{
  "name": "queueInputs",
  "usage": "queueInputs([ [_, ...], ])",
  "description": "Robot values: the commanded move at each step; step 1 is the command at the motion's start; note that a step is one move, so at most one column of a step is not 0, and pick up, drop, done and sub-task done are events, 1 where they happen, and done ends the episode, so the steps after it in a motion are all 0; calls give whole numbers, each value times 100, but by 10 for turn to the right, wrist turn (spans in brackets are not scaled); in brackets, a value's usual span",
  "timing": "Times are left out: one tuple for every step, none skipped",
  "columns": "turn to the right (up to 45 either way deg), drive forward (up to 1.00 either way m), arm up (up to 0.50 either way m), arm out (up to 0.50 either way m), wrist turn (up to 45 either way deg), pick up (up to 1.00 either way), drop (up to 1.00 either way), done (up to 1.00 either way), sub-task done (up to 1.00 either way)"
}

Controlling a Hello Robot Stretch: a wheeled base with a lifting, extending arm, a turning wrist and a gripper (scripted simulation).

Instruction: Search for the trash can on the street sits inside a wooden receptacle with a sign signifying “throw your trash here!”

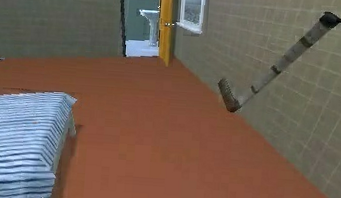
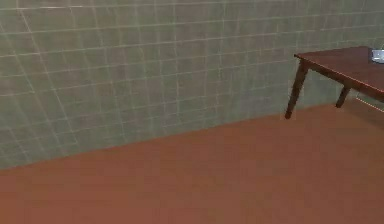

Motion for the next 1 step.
queueInputs([
  [0, 75, 0, 0, 0, 0, 0, 0, 0],
])
